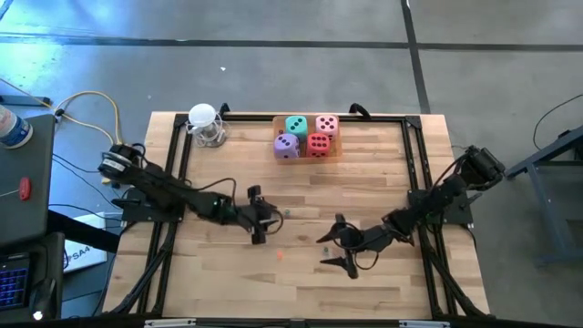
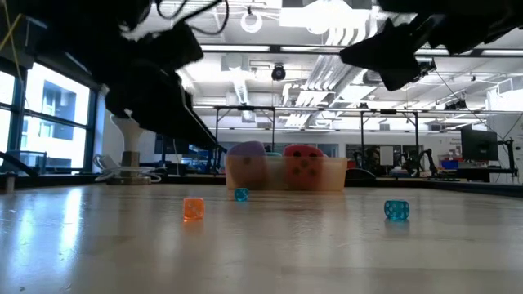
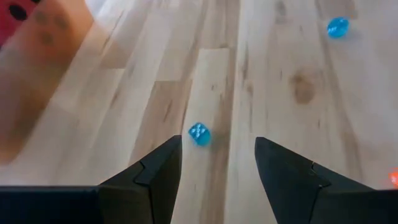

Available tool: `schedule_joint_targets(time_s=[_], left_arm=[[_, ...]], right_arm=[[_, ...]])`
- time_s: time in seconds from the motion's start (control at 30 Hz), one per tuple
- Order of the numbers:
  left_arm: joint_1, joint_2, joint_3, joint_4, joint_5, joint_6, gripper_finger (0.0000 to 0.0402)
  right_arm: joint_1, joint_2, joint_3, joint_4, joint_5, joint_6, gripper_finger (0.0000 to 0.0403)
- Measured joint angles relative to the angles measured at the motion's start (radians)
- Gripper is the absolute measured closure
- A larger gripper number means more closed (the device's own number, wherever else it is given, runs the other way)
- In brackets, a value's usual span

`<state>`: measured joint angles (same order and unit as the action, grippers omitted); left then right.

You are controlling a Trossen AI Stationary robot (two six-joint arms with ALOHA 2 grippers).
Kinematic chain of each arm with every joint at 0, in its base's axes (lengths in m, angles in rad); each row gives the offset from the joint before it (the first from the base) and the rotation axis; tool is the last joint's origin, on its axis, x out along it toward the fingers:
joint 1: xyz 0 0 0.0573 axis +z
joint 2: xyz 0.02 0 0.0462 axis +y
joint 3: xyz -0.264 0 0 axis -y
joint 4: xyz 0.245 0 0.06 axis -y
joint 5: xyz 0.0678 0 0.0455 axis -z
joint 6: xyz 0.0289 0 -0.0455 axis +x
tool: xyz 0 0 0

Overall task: Pick & Place Dice
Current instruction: Put the blue die into the orange bin

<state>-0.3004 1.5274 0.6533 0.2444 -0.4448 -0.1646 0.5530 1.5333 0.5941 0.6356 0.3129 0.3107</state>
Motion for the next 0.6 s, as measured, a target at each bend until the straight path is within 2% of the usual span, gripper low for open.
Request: schedule_joint_targets(time_s=[0.13, 0.2, 0.43, 0.6], left_arm=[[0.054, 0.066, -0.033, 0.131, 0.174, 0.026, 0.0206], [0.069, 0.111, -0.033, 0.179, 0.208, 0.056, 0.0206], [0.071, 0.247, -0.032, 0.423, 0.144, 0.142, 0.0206], [0.071, 0.287, -0.033, 0.452, 0.049, 0.15, 0.0206]], right_arm=[[0.012, 0.0, 0.0, 0.005, -0.003, 0.0, 0.0128], [0.01, 0.0, 0.0, 0.005, -0.003, 0.0, 0.0128], [0.01, 0.0, 0.0, 0.008, 0.003, 0.0, 0.0128], [0.01, 0.0, 0.0, 0.011, 0.005, -0.002, 0.0128]])
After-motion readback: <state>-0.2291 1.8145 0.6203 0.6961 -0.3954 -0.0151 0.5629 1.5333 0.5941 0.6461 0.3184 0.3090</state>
